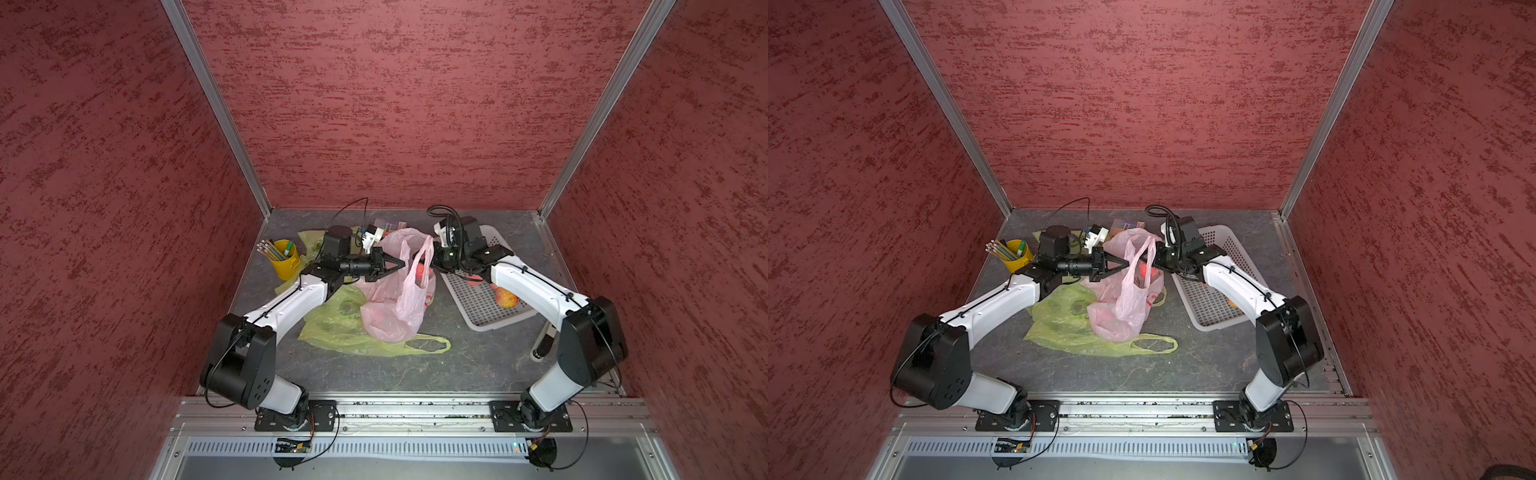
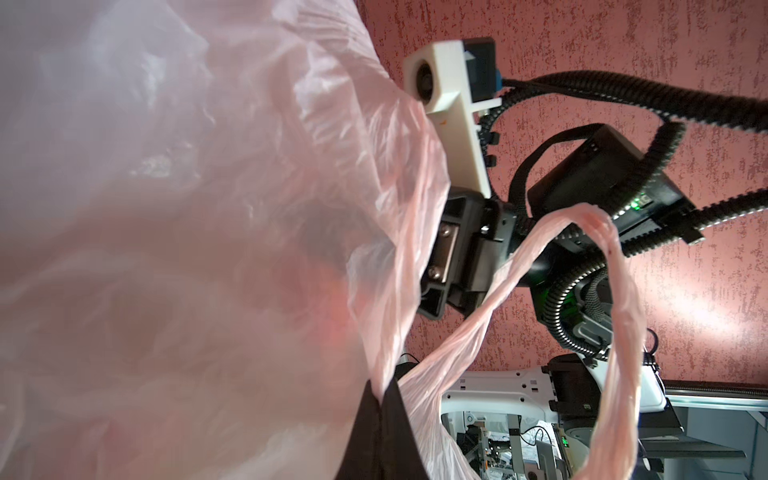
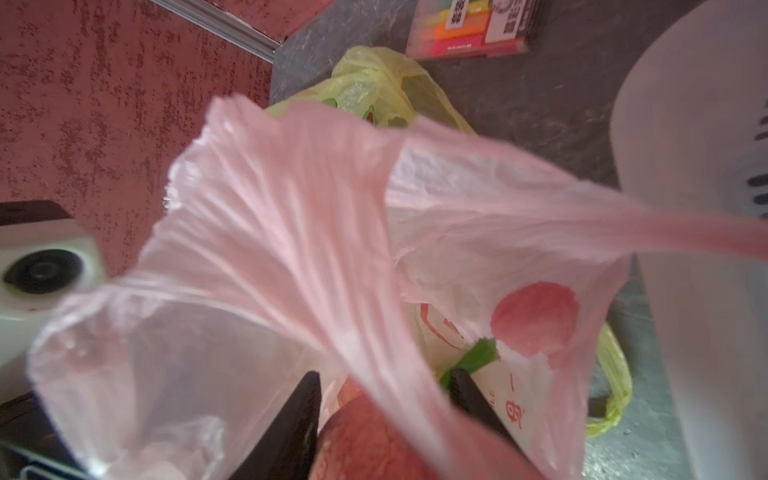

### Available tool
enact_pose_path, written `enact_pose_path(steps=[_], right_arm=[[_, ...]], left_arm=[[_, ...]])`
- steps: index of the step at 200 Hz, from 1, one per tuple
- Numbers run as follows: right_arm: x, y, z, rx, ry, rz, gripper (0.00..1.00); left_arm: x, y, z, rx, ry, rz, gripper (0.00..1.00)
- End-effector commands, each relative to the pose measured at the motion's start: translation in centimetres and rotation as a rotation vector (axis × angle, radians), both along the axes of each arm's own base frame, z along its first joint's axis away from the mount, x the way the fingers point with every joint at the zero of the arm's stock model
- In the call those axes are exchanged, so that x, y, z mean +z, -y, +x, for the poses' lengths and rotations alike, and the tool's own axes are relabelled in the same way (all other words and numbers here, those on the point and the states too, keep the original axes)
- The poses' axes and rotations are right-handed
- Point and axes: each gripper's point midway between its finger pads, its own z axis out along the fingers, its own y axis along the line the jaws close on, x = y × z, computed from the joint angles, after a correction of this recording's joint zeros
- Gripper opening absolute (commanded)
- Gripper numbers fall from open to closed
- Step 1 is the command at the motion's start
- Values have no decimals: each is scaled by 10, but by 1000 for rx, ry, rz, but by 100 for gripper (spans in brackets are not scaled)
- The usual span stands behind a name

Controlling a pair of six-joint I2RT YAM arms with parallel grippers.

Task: Place the peach into a plastic bag & tie a knot
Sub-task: Place the peach in the plastic bag, then cross the plastic bag with the plastic bag.

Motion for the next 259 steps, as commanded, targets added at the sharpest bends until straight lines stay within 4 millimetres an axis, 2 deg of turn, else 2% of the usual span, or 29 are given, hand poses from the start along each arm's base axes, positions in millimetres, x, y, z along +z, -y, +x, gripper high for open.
enact_pose_path(steps=[1,20,48,67,101,105,109,124,144,189,204,228,259], right_arm=[[15,-14,6,-16,28,71,58],[16,-20,1,3,25,95,67],[24,-17,-4,6,44,103,70],[30,-8,-7,-11,65,72,71],[56,37,-6,-135,148,-18,71],[54,43,-5,-149,147,-35,72],[68,50,-8,-164,178,-30,72],[84,71,-13,-206,213,-52,73],[99,89,-22,-242,242,-74,77],[114,122,-35,-373,266,-75,85],[126,125,-42,-400,288,-8,87],[143,117,-54,-394,300,137,88],[143,94,-59,-332,267,204,89]], left_arm=[[11,-5,6,25,28,-14,0],[10,-7,7,33,26,-22,0],[8,-9,9,36,22,-27,0],[7,-11,9,37,20,-28,0],[10,-16,9,45,24,-34,0],[10,-17,9,46,25,-34,0],[10,-17,9,47,22,-35,0],[10,-18,9,45,23,-36,0],[11,-18,8,46,26,-36,0],[11,-18,7,46,26,-39,0],[12,-19,7,48,28,-39,0],[12,-19,7,47,29,-38,0],[10,-19,7,49,25,-36,0]])
